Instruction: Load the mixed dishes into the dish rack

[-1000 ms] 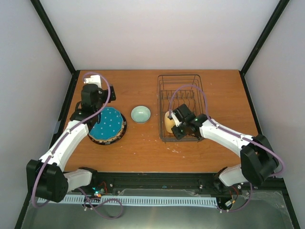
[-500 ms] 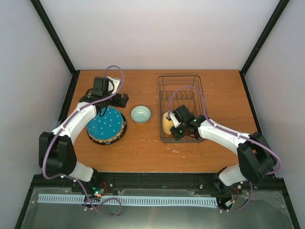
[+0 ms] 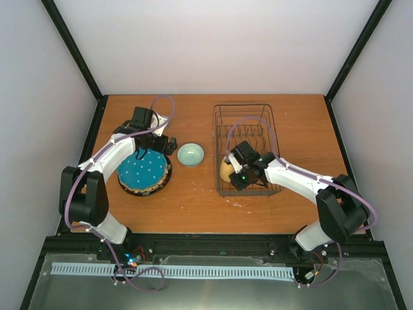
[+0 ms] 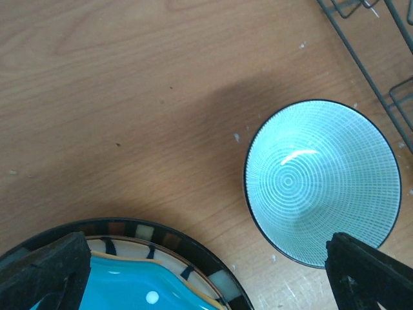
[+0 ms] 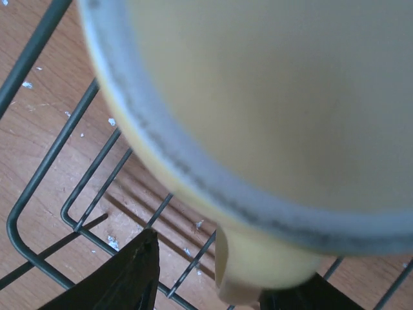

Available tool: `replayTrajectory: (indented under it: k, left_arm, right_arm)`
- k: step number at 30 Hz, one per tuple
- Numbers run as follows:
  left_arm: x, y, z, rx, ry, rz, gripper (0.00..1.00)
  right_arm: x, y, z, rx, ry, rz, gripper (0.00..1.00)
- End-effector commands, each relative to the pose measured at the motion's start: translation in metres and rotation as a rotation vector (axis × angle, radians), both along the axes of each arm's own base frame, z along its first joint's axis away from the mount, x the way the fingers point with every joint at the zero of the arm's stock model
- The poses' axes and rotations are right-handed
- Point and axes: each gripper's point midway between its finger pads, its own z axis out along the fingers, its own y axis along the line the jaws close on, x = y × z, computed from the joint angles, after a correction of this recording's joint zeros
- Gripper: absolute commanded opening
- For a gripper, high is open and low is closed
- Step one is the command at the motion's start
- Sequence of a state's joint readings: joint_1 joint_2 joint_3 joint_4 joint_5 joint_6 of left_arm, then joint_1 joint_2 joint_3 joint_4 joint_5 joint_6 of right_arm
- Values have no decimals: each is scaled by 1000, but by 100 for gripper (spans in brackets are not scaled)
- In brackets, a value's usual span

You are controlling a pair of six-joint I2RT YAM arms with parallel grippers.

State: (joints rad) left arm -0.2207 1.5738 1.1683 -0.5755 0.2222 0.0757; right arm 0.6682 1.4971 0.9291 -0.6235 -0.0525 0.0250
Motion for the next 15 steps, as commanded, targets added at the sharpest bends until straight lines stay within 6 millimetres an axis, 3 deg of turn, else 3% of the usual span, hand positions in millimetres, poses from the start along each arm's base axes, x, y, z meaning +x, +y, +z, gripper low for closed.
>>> replayTrajectory:
  k: [1, 6, 15]
  left_arm:
    - [2, -17, 16, -50, -11, -88, 99]
    - [6, -30, 11, -87, 36, -145, 94]
    - [12, -39, -18, -37, 138, -181, 84]
  right_arm:
    - [2, -2, 15, -13, -21, -20, 44]
    - [19, -9, 53, 14, -119, -94, 46]
    - [47, -29, 131, 74, -291, -208, 46]
